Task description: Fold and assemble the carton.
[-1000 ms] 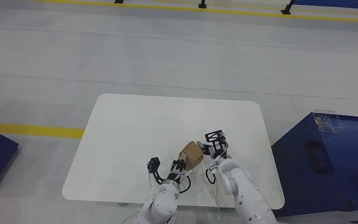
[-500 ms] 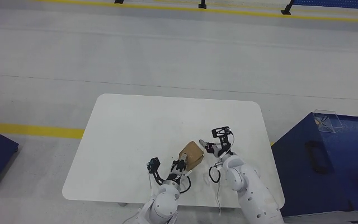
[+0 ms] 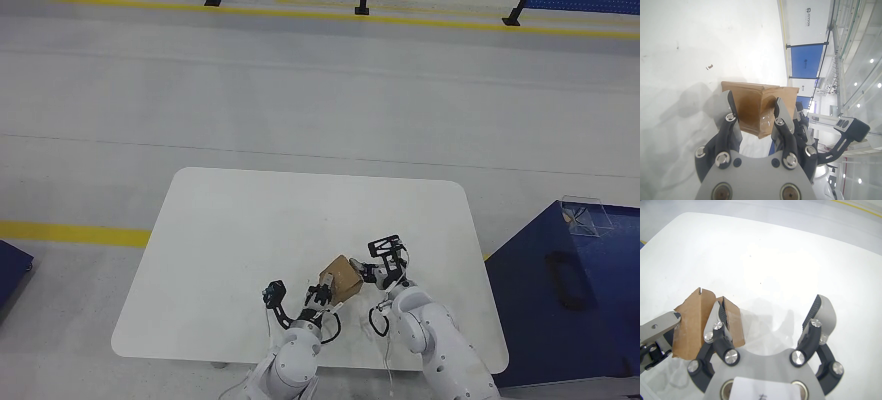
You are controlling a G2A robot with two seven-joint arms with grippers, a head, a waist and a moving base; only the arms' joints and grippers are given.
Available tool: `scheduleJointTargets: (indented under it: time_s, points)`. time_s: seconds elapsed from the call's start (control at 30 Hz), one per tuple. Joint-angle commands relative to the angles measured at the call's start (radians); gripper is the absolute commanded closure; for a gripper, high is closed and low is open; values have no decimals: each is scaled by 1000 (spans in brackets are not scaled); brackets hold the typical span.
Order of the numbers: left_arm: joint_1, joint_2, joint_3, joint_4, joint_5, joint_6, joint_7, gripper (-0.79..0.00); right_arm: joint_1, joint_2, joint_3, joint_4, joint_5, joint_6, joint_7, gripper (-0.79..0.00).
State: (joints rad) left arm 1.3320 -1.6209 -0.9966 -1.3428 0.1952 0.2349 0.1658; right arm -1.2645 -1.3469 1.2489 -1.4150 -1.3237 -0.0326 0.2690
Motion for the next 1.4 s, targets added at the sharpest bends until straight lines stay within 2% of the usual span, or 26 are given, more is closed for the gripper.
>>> scheduleJointTargets:
  time_s: [0.0, 0.37, 1.37]
  points:
    - [-4, -1, 3, 5, 3, 7, -1, -379, 7, -1, -3, 11, 0, 2, 3, -785]
    - [-9, -6, 1, 15, 3, 5, 2, -382, 43, -5, -15, 62, 19, -19, 19, -785]
    - [-33, -19, 7, 54, 16, 49, 2, -385, 53, 0, 20, 62, 56, -36, 21, -785]
